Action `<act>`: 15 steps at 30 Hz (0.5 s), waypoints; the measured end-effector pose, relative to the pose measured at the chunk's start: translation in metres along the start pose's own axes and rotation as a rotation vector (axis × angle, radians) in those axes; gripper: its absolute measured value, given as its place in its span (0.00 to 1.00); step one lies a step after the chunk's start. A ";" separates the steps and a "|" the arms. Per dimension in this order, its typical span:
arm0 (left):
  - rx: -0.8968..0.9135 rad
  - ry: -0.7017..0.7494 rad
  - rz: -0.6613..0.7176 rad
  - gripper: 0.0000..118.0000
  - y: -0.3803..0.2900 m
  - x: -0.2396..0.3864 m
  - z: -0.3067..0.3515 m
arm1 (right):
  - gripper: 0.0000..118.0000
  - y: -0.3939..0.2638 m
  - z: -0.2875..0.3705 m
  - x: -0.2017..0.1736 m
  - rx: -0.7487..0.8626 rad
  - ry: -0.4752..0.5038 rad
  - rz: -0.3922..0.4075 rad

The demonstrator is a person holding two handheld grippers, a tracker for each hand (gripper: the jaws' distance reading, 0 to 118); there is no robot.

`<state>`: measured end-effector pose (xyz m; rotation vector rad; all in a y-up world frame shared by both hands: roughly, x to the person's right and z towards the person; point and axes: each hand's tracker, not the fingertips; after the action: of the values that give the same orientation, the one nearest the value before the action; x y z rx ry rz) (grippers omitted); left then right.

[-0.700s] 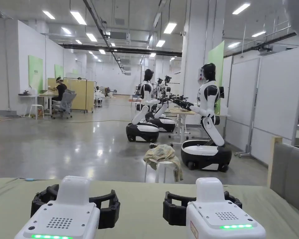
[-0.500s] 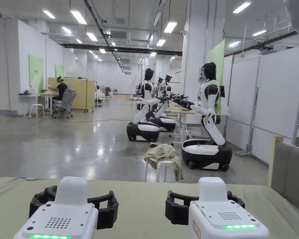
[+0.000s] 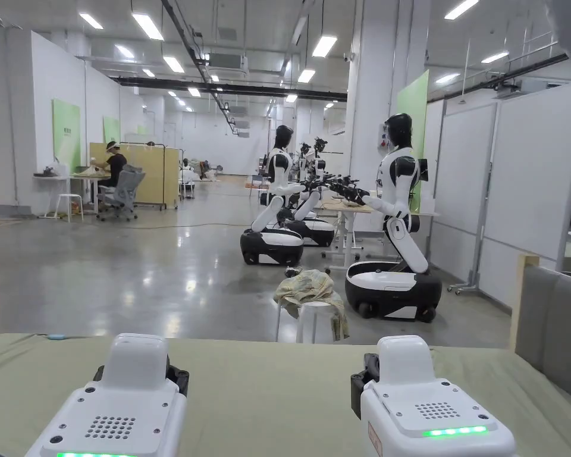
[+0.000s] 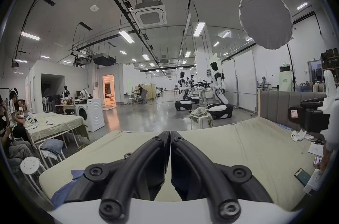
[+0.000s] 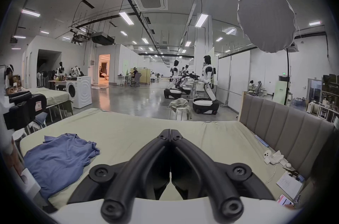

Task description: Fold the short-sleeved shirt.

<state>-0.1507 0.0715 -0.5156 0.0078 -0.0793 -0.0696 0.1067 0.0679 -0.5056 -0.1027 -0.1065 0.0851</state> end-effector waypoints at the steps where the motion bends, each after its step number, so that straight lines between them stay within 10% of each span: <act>1: -0.004 0.017 -0.003 0.04 -0.001 -0.004 0.002 | 0.00 -0.001 -0.001 -0.004 0.000 0.002 0.004; 15: -0.169 0.349 -0.056 0.04 -0.039 -0.163 0.072 | 0.00 -0.018 0.009 -0.189 -0.004 0.498 -0.036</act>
<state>-0.3210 0.0437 -0.4571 -0.1468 0.2758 -0.1293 -0.0797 0.0342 -0.5138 -0.1233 0.3890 0.0219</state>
